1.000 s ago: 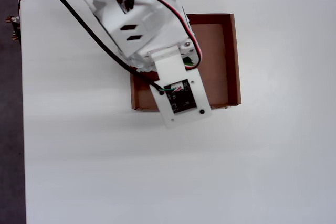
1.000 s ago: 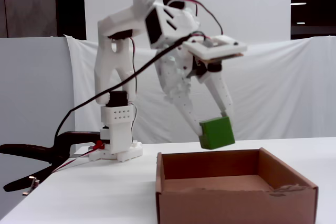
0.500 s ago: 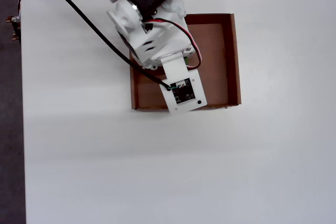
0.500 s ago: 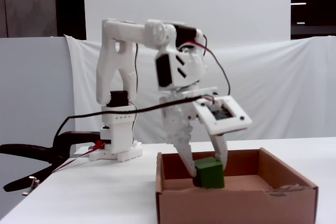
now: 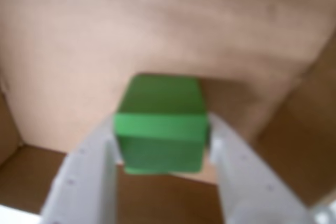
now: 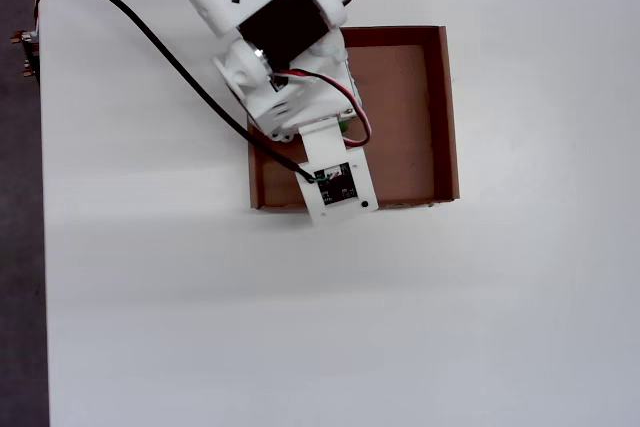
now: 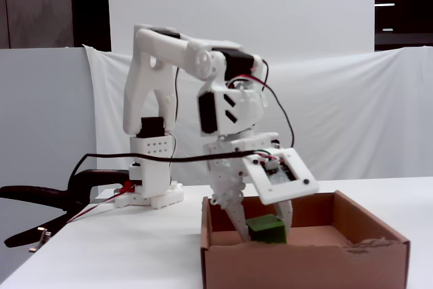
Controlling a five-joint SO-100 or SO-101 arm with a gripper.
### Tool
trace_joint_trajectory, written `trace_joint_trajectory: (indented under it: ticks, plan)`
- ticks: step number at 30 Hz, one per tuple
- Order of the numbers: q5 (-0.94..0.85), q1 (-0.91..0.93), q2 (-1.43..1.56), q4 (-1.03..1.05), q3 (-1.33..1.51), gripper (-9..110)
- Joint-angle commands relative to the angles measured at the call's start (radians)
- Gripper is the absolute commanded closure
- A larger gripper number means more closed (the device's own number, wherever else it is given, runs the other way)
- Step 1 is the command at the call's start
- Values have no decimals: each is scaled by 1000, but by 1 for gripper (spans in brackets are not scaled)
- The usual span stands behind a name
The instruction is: Grasp a green cube and put it in a box.
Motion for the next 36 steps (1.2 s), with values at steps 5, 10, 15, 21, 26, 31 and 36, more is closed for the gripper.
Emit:
trace_joint_trajectory:
  ticks: [5,10,15,21,26,31,36]
  plan:
    - [3,17,23,31,-35,79]
    - [3,26,34,37,-57,74]
    - [8,31,52,57,-80,71]
    - [23,38,94,87,-115,70]
    - [23,55,133,118,-135,70]
    - [23,67,178,137,-135,70]
    - [20,83,230,163,-124,71]
